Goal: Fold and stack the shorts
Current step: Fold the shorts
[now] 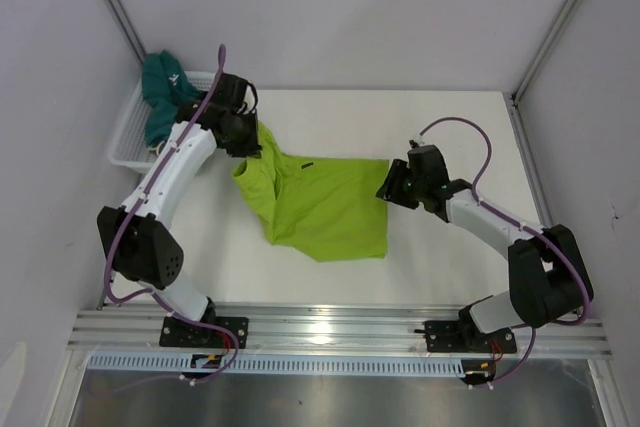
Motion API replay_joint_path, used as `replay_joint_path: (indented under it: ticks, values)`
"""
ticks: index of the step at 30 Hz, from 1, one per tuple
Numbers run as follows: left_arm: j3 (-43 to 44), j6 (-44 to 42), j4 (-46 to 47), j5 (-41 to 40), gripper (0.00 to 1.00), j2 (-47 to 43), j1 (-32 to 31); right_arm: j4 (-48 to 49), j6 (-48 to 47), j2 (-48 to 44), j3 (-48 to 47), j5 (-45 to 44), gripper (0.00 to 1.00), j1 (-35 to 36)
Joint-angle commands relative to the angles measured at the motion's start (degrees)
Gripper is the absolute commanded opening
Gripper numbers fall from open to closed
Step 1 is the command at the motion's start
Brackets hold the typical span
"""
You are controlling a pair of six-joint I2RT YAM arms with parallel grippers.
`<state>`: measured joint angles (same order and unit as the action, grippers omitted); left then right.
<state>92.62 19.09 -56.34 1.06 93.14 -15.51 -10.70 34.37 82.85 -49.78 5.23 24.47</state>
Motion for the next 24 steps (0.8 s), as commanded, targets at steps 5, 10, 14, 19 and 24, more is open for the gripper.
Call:
replay_joint_path:
  ticks: [5,10,14,19,24]
  values:
    - [4.2,1.4,-0.5,-3.5,0.00,1.1,-2.2,-1.0,-2.2,1.8,1.7,-0.3,0.43,-1.5]
    - [5.8,2.0,-1.7,-5.4,0.00,1.9,-3.6,0.4,-1.9,6.1,1.9,-0.1,0.41,-1.2]
    - [6.8,2.5,-2.5,-6.7,0.00,2.1,-4.6,1.9,-1.7,7.9,2.2,0.3,0.39,-1.0]
    - [8.9,3.8,-4.0,-9.1,0.00,3.0,-7.6,2.8,-1.6,10.3,1.7,0.0,0.35,-0.5]
    - [10.7,6.3,-4.8,-11.2,0.00,5.4,-10.9,3.3,-1.2,11.5,1.6,-0.2,0.27,0.7]
